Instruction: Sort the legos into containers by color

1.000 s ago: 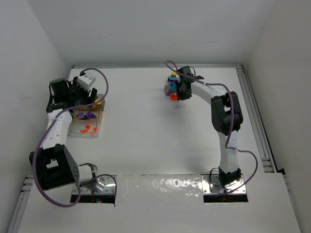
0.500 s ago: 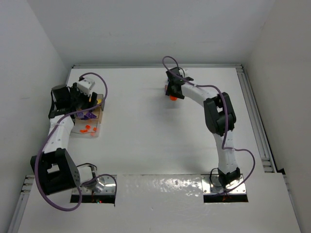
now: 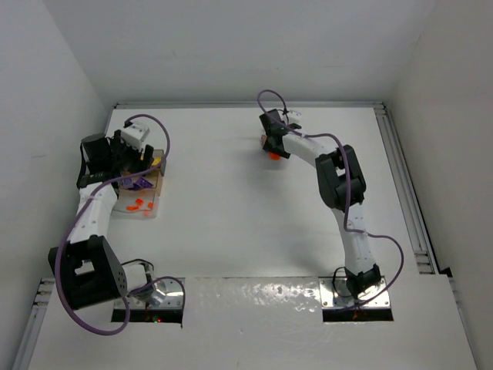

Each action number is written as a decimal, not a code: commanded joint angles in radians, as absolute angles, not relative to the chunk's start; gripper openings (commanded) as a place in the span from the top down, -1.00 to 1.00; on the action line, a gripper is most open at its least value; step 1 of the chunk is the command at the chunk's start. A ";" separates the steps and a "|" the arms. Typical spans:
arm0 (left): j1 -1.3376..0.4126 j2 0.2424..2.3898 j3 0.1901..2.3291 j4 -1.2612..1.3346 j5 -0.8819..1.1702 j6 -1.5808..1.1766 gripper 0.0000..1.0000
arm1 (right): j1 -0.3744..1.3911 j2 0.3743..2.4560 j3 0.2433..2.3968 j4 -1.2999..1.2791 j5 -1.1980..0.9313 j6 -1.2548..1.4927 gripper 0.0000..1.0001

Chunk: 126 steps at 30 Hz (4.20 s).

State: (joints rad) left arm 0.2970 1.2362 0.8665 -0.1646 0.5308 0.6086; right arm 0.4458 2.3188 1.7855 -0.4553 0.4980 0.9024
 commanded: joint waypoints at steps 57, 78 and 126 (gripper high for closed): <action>-0.213 1.246 0.750 0.176 1.028 1.345 0.01 | 0.561 1.881 1.519 -0.023 -1.015 0.318 1.00; -0.230 1.207 0.818 0.058 1.086 1.200 1.00 | 0.563 1.911 1.514 -0.049 -0.956 0.282 1.00; 0.554 1.465 0.939 -0.811 0.518 1.990 -0.31 | 0.411 1.766 1.281 0.091 -0.739 0.371 -0.80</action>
